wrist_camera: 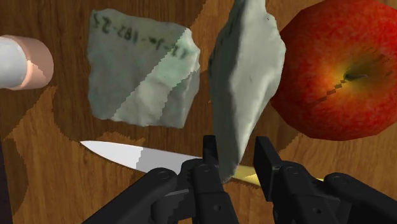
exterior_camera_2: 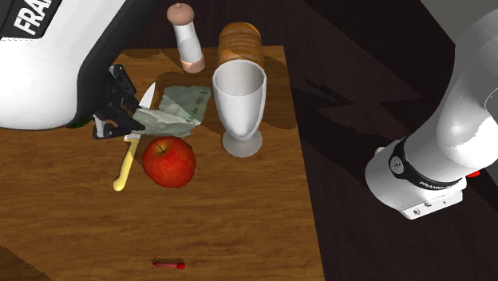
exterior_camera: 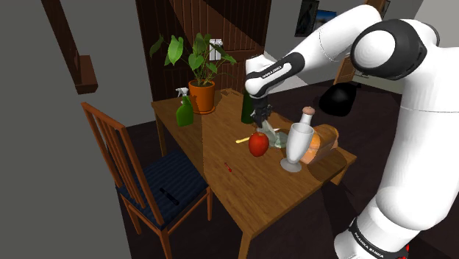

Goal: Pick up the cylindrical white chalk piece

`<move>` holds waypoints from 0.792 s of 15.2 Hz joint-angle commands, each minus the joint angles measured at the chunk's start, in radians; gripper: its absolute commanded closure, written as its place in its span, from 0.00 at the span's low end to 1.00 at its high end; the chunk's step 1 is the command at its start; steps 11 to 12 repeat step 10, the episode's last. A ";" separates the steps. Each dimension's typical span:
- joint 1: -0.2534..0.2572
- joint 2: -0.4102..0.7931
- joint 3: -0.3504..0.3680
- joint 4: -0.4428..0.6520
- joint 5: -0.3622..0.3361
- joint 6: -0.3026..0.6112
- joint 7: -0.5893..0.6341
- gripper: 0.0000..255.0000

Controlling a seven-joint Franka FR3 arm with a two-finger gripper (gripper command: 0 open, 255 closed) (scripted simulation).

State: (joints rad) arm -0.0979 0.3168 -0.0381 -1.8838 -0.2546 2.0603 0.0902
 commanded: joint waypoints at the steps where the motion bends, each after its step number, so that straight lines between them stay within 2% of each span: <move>1: 0.001 -0.014 0.001 0.011 0.003 -0.024 -0.005 1.00; 8: 0.002 -0.054 0.003 0.052 0.010 -0.104 -0.024 1.00; 12: 0.002 -0.055 0.003 0.053 0.010 -0.106 -0.024 1.00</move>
